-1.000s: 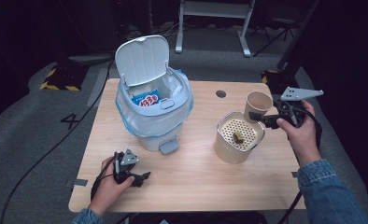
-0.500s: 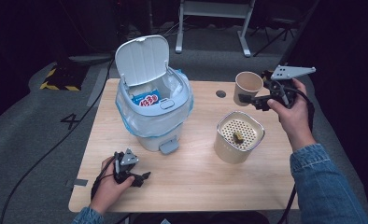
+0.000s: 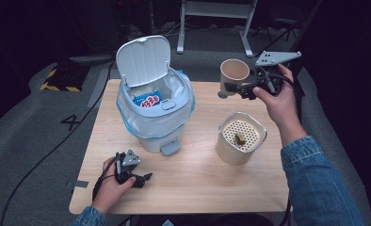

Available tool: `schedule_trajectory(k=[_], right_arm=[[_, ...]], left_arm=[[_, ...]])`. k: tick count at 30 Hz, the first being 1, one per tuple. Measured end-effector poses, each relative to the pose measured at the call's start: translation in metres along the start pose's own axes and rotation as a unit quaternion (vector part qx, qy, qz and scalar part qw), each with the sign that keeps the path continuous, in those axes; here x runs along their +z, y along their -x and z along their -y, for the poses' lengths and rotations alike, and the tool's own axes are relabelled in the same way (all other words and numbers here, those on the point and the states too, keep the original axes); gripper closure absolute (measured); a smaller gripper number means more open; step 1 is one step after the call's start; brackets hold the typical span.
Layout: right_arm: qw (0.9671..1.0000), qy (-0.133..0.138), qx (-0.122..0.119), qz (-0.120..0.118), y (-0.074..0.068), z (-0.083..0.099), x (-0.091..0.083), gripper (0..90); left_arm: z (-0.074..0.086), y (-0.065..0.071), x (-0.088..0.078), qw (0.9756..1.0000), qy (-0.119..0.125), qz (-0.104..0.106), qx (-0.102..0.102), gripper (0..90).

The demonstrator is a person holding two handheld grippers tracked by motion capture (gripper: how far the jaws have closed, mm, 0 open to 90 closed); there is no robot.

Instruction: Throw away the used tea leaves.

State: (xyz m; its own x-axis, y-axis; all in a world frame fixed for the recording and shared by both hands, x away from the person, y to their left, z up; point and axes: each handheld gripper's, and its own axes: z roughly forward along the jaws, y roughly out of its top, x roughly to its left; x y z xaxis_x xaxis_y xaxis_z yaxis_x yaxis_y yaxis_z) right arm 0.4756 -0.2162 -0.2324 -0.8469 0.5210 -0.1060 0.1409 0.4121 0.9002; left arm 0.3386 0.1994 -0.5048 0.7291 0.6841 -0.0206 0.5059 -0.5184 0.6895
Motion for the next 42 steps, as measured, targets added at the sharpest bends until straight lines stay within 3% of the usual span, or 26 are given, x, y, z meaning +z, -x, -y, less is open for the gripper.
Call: schedule_trajectory(k=[19, 28, 33, 42], right_arm=[[0.9987, 0.042, -0.012, -0.027, -0.020, -0.044, 0.055, 29.0], [0.9977, 0.055, -0.002, -0.040, -0.027, -0.055, 0.081, 28.8], [0.9977, 0.062, -0.005, -0.027, -0.031, -0.059, 0.092, 28.6], [0.9974, 0.055, -0.003, -0.046, -0.044, -0.064, 0.125, 28.4]], left_arm=[[0.000, 0.000, 0.000, 1.0000, 0.000, 0.000, -0.001, 13.0], [-0.001, 0.000, 0.000, 1.0000, -0.001, 0.000, -0.001, 13.0], [-0.001, 0.000, 0.000, 1.0000, -0.001, -0.001, 0.001, 13.0], [-0.001, 0.000, 0.000, 1.0000, -0.001, -0.001, 0.000, 13.0]])
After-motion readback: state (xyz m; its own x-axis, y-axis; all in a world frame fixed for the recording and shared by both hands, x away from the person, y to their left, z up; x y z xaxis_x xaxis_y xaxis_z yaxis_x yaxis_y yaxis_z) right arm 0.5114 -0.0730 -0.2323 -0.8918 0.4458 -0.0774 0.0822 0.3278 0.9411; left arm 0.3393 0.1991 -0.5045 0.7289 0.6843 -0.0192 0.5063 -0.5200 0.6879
